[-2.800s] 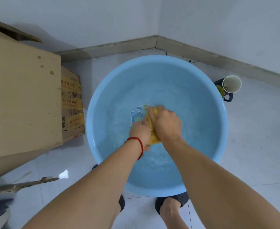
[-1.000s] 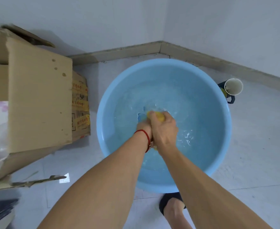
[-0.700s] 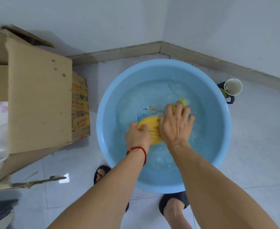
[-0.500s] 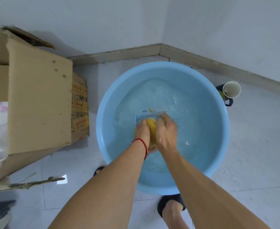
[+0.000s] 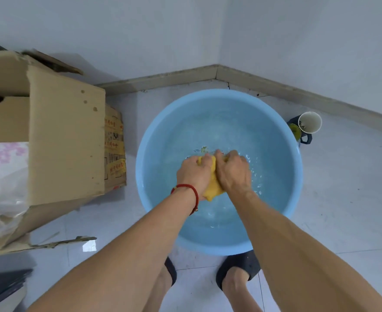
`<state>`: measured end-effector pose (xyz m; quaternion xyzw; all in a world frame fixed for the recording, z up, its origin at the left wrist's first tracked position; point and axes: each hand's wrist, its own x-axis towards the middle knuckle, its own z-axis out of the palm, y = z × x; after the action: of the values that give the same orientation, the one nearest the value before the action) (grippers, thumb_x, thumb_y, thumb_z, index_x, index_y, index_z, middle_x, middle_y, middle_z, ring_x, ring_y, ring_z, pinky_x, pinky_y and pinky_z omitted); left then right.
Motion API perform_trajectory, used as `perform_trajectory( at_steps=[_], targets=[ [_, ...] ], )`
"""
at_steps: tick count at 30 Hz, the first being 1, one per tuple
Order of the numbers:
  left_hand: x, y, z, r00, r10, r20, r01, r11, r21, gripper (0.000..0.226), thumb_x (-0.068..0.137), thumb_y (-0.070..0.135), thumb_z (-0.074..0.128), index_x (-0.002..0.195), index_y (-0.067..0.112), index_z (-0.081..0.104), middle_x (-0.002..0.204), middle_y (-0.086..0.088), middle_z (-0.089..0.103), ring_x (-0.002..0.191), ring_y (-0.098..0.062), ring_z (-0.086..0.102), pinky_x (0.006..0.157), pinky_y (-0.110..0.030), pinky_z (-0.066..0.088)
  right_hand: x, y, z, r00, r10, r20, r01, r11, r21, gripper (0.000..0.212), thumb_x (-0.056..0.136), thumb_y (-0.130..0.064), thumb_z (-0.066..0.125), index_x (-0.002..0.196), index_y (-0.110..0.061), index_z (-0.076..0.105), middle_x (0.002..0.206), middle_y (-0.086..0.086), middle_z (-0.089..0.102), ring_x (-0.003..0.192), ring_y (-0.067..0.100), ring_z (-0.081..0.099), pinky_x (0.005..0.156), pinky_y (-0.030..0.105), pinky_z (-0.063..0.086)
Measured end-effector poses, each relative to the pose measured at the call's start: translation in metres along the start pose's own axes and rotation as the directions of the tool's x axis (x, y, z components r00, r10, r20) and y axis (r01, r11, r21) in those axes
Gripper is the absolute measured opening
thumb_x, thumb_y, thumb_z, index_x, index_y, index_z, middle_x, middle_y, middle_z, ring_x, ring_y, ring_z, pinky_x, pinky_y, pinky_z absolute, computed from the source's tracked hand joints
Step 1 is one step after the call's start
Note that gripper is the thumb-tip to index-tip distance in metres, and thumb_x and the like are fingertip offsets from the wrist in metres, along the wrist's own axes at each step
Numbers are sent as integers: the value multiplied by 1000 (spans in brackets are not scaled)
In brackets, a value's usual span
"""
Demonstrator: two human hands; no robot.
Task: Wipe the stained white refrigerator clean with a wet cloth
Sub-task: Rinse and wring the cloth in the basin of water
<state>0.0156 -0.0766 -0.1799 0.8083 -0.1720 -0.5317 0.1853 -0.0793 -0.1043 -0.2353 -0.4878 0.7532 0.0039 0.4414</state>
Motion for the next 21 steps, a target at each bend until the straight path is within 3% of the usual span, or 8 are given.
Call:
perform_trajectory(
  at_steps=[2, 5, 8, 11, 14, 17, 19, 21],
  targets=[
    [-15, 17, -20, 996, 75, 56, -69, 992, -102, 30, 90, 46, 64, 75, 20, 60, 80, -7, 63, 67, -30, 65, 47, -39, 55, -6, 2, -21, 989, -146, 22, 147, 986, -76, 39, 107, -45, 44, 128, -15, 59, 116, 5, 59, 121, 36, 50, 91, 41, 45],
    [-43, 47, -45, 963, 135, 234, -100, 983, -156, 15, 96, 26, 65, 89, 13, 67, 79, -10, 63, 63, -28, 64, 55, -39, 56, -24, 23, -54, 964, -265, -25, 262, 960, -95, 36, 110, -34, 36, 143, -30, 49, 143, 0, 47, 121, 31, 52, 83, 39, 45],
    [-69, 71, -56, 920, 177, 348, -142, 982, -126, 14, 98, 17, 63, 93, 4, 69, 76, -16, 64, 63, -29, 64, 64, -48, 59, -51, 35, -78, 886, -459, 65, 458, 889, 25, 80, 92, -2, 56, 160, -31, 26, 159, 0, 28, 135, 26, 48, 96, 50, 52],
    [-94, 90, -72, 861, 196, 469, -180, 981, -79, 19, 98, 16, 63, 102, -1, 71, 88, -33, 63, 73, -31, 66, 68, -49, 62, -75, 21, -89, 772, -619, 146, 596, 784, 173, 106, 79, -13, 81, 163, -25, 16, 166, -4, 19, 154, 24, 25, 110, 51, 47],
    [-112, 103, -101, 806, 167, 568, -74, 980, -183, 24, 99, 7, 56, 115, -5, 69, 98, -31, 65, 83, -33, 68, 74, -48, 60, -90, -9, -102, 762, -644, 73, 606, 748, 272, 83, 76, -38, 86, 145, -33, 39, 154, -7, 44, 144, 17, 42, 108, 43, 49],
    [-117, 101, -133, 786, 160, 597, 37, 952, -304, 36, 93, -3, 49, 125, -12, 62, 121, -35, 64, 103, -36, 67, 84, -53, 59, -103, -29, -115, 774, -630, 67, 579, 746, 329, 30, 83, -20, 78, 106, -18, 59, 103, -8, 68, 104, 12, 65, 85, 30, 60],
    [-119, 92, -143, 805, 170, 569, 19, 950, -310, 38, 91, -9, 47, 124, -8, 65, 125, -27, 67, 115, -36, 66, 93, -56, 57, -111, -37, -129, 805, -589, 75, 529, 768, 361, 23, 80, -9, 74, 93, -17, 58, 88, -2, 66, 89, 18, 67, 69, 24, 59],
    [-122, 78, -143, 841, 146, 522, -31, 974, -222, 42, 82, -11, 56, 121, 0, 68, 121, -19, 72, 117, -32, 67, 96, -53, 57, -117, -44, -143, 807, -578, 120, 496, 775, 391, 26, 74, -6, 72, 93, -20, 61, 89, 1, 68, 91, 20, 67, 71, 36, 62]
  ],
)
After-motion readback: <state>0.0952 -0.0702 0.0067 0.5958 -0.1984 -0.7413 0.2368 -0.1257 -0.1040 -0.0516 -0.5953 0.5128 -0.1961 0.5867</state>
